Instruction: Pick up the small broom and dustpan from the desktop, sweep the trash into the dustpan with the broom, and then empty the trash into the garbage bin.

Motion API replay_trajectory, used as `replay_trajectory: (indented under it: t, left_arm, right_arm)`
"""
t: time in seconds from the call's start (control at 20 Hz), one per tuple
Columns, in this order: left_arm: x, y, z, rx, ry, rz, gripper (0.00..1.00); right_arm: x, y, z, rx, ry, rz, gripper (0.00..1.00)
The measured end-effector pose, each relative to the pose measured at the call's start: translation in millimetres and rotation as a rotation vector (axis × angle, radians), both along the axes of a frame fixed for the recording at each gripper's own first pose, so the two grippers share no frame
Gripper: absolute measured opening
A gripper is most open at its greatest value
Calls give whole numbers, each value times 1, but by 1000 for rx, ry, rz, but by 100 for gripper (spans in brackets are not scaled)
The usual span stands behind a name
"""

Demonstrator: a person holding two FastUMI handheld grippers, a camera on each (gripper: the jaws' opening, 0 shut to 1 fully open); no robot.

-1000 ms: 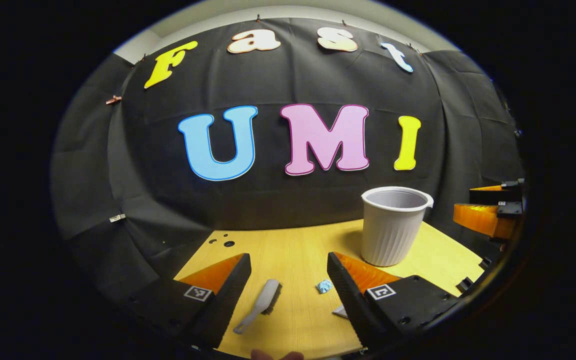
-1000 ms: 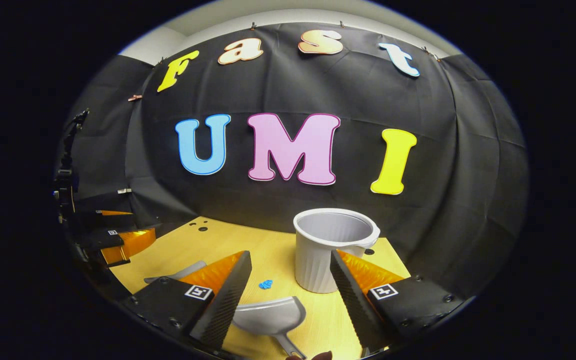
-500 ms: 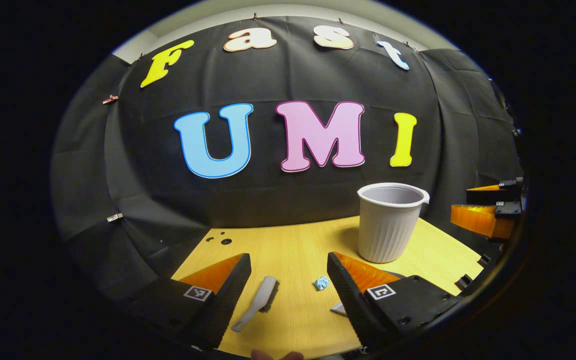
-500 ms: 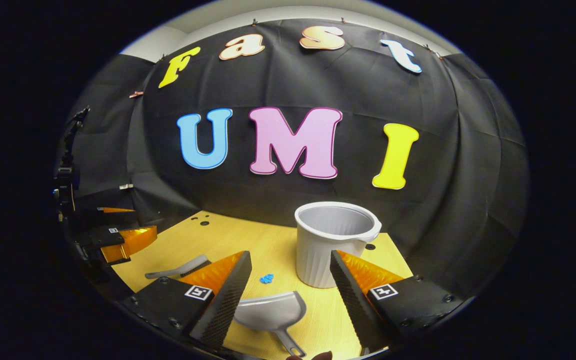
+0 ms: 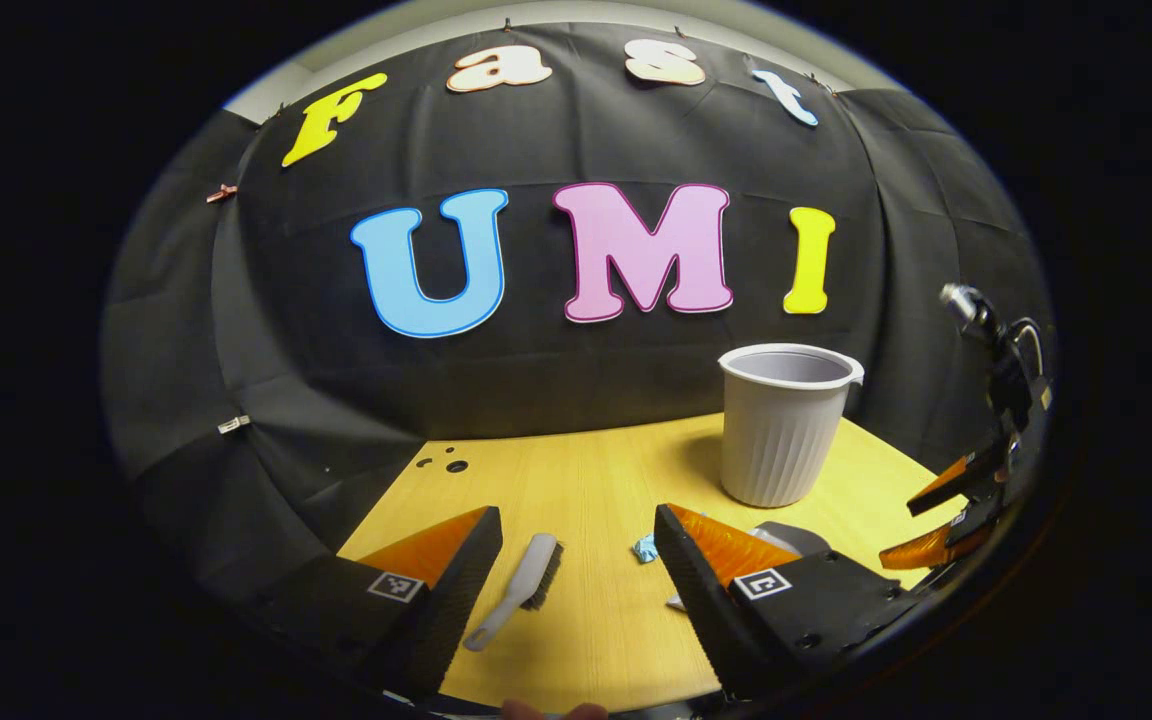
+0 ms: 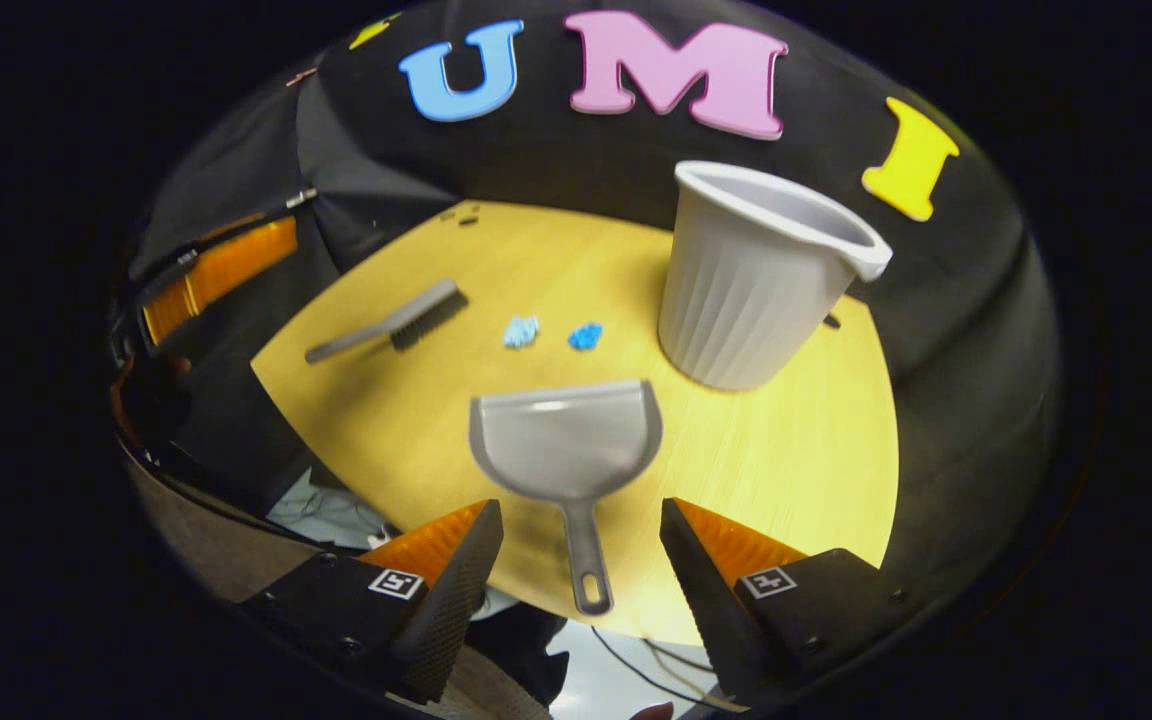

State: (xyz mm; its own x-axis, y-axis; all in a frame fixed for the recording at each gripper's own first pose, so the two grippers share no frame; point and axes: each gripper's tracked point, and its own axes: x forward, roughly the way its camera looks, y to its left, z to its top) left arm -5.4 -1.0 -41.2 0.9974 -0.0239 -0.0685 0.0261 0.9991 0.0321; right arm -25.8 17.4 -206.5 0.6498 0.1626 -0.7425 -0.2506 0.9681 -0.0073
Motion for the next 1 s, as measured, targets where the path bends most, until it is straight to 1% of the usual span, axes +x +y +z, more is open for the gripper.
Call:
replay_trajectory:
  t: [0.1,0.15,0.3,0.35,0.4,0.45,0.65,0.9,0.95,1.0]
  left_arm:
    - [-1,3,-4,6,6,8,96]
    - [-1,5,-9,0,13,14,96]
    - [-2,11,-14,-9,26,31,97]
    - [-3,14,-16,-6,28,37,99]
    - [-4,17,-16,-2,28,44,96]
    - [-5,19,-17,1,30,50,96]
    - [-7,26,-21,-1,38,70,96]
    - [-7,30,-25,-9,52,78,96]
    - [-6,30,-26,-10,53,77,96]
    - [-6,30,-27,-9,55,76,97]
  right_arm:
    - [-1,-4,-33,-28,107,3,98]
    - [-1,-7,-53,-59,165,12,98]
    - [13,-7,-91,-102,240,42,98]
    - [15,-5,-102,-108,269,50,98]
    - [19,-4,-109,-115,294,55,98]
    - [23,-4,-118,-124,313,53,98]
    - [36,2,-134,-134,369,59,98]
    - [39,13,-148,-178,405,94,97]
    - [37,16,-153,-176,427,105,97]
    - [38,20,-154,-171,442,99,96]
